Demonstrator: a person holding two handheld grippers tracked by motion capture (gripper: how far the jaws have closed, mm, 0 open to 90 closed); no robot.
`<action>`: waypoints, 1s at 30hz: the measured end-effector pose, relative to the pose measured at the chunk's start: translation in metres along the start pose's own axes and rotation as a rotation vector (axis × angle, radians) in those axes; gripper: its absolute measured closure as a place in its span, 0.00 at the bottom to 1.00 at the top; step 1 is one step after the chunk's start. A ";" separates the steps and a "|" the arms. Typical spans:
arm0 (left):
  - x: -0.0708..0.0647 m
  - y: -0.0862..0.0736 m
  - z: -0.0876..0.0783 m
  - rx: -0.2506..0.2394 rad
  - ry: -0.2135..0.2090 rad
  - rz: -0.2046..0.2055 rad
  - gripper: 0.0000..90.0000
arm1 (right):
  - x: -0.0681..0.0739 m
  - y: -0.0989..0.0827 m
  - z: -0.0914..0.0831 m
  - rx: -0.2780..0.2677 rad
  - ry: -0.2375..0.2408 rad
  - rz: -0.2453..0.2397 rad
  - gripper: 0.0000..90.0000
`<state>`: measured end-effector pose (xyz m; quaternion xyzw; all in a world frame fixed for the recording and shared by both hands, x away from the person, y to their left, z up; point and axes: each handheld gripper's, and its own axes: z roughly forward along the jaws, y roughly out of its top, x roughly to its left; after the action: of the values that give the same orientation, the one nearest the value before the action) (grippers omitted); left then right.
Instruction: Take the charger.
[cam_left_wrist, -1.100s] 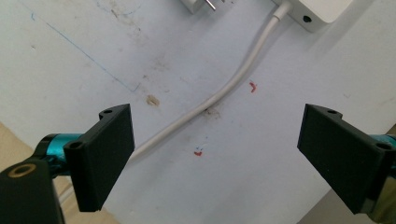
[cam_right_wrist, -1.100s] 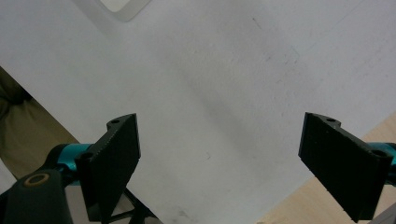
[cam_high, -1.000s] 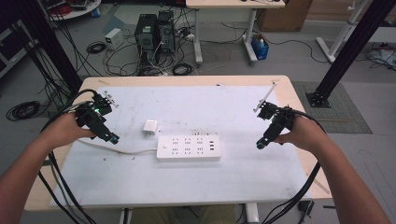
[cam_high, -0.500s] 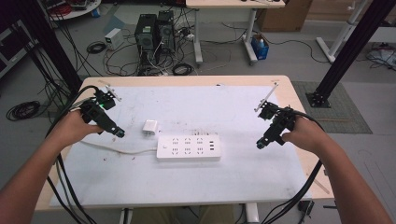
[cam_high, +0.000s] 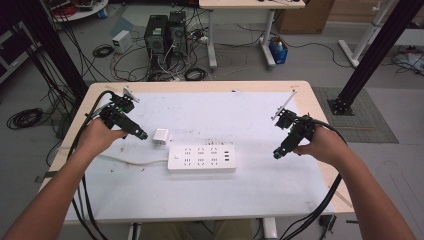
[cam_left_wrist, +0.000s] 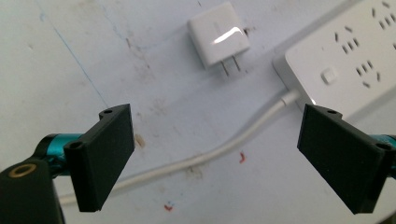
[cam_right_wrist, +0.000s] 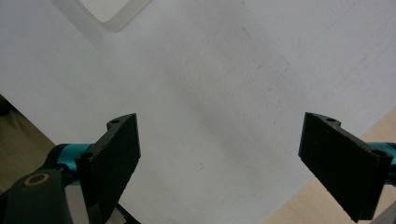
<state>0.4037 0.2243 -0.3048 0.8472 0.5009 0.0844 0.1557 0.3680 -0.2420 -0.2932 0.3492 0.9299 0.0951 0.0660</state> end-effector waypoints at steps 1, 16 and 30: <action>0.000 0.003 0.003 -0.006 0.007 -0.022 0.12 | -0.001 0.000 0.001 -0.005 -0.002 -0.009 0.13; -0.011 0.036 0.066 0.025 -0.005 -0.185 0.12 | -0.006 -0.003 0.006 -0.022 0.009 -0.004 0.14; -0.017 0.046 0.113 0.087 0.014 -0.227 0.12 | -0.011 -0.008 0.011 -0.032 0.004 0.034 0.13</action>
<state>0.4674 0.1687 -0.3949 0.7905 0.5976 0.0502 0.1240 0.3736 -0.2538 -0.3046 0.3635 0.9223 0.1118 0.0684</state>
